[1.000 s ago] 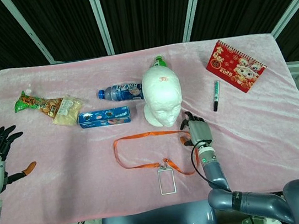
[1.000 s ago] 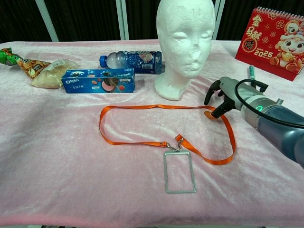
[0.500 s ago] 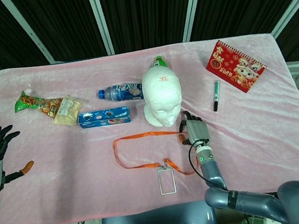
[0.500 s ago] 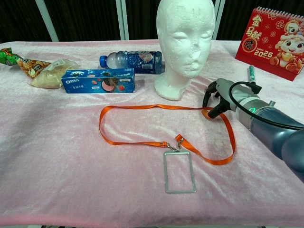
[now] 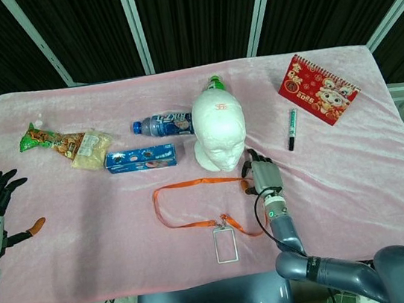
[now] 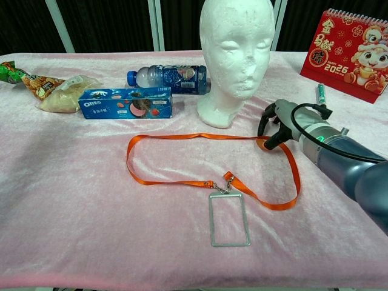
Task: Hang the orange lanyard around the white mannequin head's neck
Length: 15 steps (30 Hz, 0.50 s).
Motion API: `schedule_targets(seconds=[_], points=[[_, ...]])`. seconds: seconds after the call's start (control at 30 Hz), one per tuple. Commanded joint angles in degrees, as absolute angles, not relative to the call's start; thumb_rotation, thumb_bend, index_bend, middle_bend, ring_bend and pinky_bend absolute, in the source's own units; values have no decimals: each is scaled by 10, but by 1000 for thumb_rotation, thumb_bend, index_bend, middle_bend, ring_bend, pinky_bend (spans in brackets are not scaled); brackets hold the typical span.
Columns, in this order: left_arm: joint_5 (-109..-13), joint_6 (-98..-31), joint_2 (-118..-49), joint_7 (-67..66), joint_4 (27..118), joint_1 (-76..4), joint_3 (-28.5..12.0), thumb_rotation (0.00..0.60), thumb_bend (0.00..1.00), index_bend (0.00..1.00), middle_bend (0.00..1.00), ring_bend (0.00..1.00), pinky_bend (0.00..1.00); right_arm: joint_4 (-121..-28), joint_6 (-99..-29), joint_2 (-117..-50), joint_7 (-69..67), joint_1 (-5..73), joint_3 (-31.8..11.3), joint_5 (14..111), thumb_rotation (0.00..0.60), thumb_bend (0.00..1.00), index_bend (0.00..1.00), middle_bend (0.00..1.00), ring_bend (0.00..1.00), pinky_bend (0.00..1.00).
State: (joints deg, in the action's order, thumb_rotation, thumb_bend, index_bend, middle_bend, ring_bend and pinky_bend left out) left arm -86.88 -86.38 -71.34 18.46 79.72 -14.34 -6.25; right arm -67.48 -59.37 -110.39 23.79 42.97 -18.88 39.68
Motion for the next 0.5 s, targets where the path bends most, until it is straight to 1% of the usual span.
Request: schedule_targets(seconds=[0.03,0.23,0.37,0.5], points=[[-868,-864,-713,185,797,-143,-63,600,163,209,86,0,37,-670,-591,-1107,237,430,-191,397,600,325,558,97,181,179],[-870,-865,-713,185,796,-142,-63,600,163,209,85,0,34,-659,-584,-1113,235,433,-195,398,600,325,582,99,182,179],[-870,-865,-716,182,791,-143,-64,600,164,209,85,0,34,-655,-581,-1116,236,433,-197,398,600,369,628,107,183,179],[-870,-865,-718,178,789,-143,-65,600,221,214,87,0,34,-657,-579,-1115,230,432,-202,401,600,410,663,109,184,178]])
